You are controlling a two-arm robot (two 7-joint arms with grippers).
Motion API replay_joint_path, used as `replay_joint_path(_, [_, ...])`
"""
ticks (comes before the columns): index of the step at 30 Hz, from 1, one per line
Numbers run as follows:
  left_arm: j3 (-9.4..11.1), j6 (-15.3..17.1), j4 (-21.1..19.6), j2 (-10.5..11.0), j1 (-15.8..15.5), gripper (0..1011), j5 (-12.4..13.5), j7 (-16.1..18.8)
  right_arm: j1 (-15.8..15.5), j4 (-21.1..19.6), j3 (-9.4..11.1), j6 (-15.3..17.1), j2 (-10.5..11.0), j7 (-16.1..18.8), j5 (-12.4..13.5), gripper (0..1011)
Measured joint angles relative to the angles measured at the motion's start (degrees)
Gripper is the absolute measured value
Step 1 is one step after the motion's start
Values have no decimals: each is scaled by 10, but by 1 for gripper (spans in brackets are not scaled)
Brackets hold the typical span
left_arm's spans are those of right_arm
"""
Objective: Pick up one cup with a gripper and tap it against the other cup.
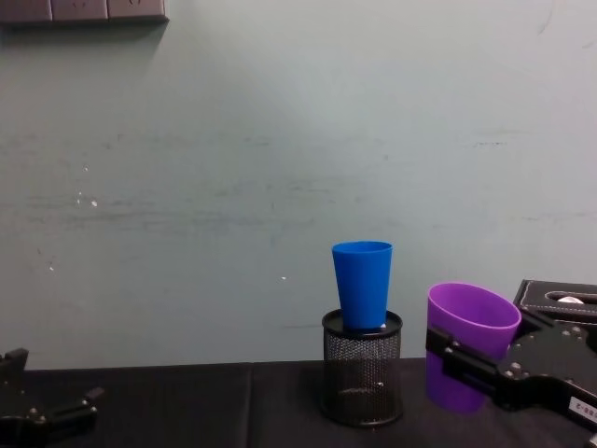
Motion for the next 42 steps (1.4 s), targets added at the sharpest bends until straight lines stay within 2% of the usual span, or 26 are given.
replay_joint_path(9, [0, 0, 0, 0, 0, 1012, 0, 0, 11, -5, -3, 27, -6, -7, -11, 739])
replay_joint_path(16, [0, 0, 0, 0, 0, 1011, 0, 0, 36, 20, -4, 43, -13, -6, -9, 739])
replay_joint_path(22, [0, 0, 0, 0, 0, 1011, 0, 0, 61, 49, -6, 43, -18, -3, -11, 739])
replay_joint_path(36, [0, 0, 0, 0, 0, 1011, 0, 0, 125, 129, -11, 27, -44, 5, -10, 739])
replay_joint_path(42, [0, 0, 0, 0, 0, 1011, 0, 0, 143, 149, -9, 22, -50, 5, -10, 739])
